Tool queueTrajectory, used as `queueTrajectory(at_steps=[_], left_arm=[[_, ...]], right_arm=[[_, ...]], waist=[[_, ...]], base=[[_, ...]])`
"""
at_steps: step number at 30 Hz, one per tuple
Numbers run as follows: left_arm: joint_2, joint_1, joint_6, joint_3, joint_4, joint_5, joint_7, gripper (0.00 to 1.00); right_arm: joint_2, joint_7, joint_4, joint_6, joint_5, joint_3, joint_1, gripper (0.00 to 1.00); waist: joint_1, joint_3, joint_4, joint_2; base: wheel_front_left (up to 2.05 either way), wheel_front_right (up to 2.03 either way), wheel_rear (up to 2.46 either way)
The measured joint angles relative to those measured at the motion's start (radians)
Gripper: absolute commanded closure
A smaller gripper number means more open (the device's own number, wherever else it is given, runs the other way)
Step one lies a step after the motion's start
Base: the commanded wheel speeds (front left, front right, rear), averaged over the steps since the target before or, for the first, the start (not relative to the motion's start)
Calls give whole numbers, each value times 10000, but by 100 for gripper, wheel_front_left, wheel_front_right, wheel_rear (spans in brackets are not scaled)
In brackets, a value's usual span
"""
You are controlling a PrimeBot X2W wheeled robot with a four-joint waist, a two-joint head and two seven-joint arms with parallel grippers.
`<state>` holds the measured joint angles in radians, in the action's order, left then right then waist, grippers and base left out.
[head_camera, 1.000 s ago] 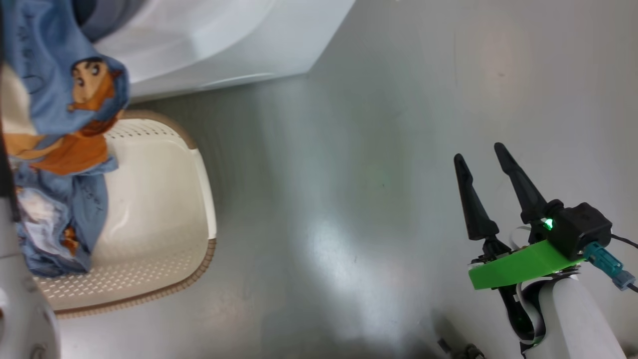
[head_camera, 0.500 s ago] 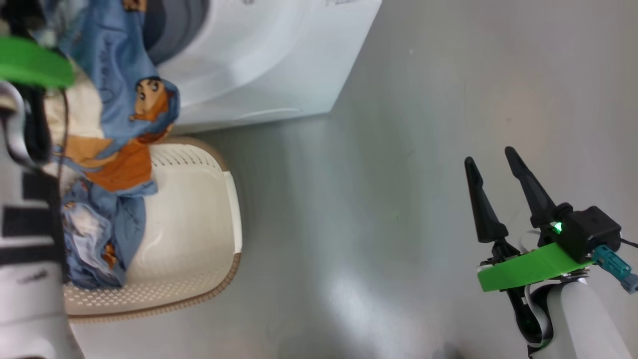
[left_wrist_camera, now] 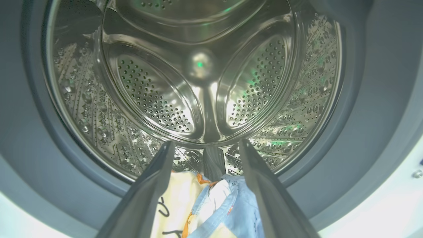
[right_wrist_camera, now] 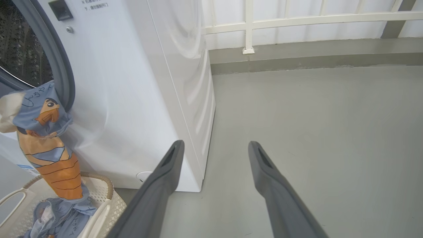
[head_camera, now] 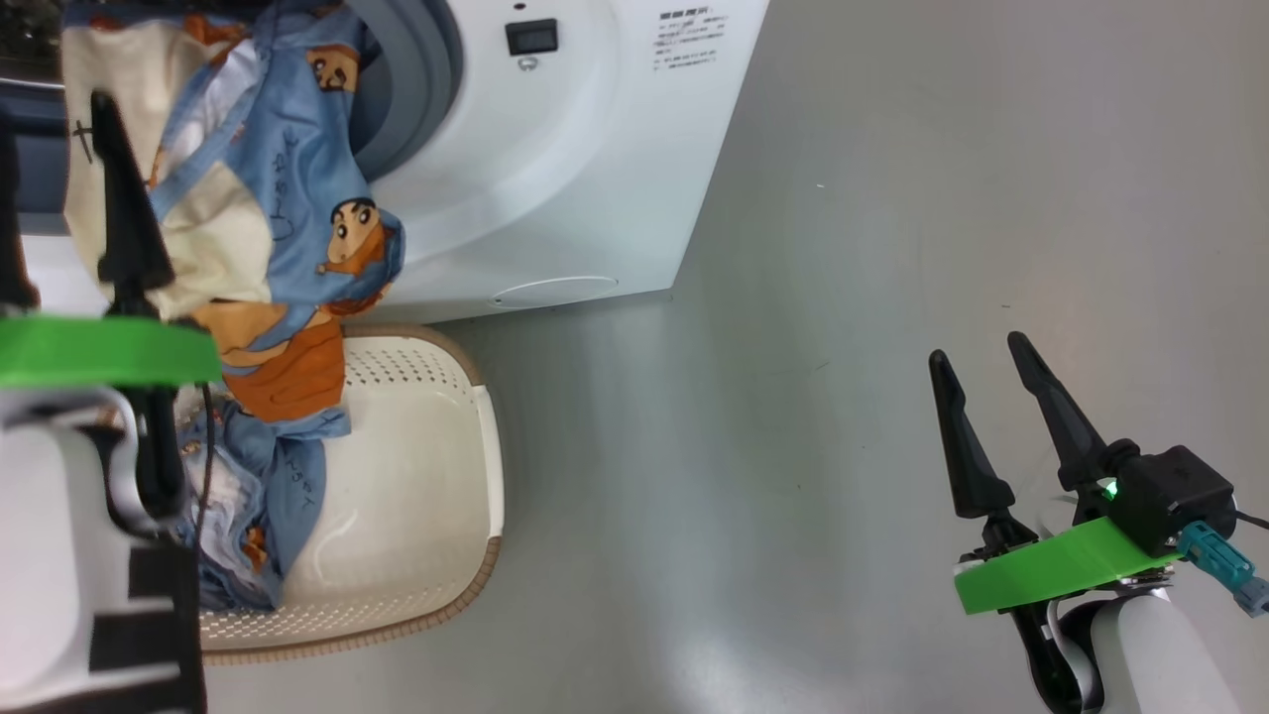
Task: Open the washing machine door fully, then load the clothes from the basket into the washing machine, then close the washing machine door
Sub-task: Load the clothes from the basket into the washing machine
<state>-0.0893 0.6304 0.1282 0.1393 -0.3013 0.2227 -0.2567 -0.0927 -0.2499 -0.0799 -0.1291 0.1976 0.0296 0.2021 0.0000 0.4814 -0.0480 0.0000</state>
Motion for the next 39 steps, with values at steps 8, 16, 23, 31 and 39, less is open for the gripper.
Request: queueTrajectory(at_steps=[8,16,23,31,39], left_arm=[[136,-1424,0,163,897,44,0,0],[414,-2880,-2,253,1505,-203,0,0],[560,-3941,-198,234,1758,-132,0,0],[562,-4755,-807,-221,1971,554,2,0],[560,-5078,-1078,-522,2169,650,2,0]], right_arm=[[-2,0,44,0,-17,-42,-7,0],[-4,0,36,0,-19,-4,-6,0],[-6,0,31,0,-19,15,-6,0],[-12,0,21,0,-29,46,-6,0],[-21,0,10,0,-27,59,-4,0]], waist=[[0,-35,88,0],[0,-32,117,0],[0,-5,117,0],[0,-8,139,0],[0,19,148,0]], base=[[0,0,0],[0,0,0],[0,0,0],[0,0,0],[0,0,0]])
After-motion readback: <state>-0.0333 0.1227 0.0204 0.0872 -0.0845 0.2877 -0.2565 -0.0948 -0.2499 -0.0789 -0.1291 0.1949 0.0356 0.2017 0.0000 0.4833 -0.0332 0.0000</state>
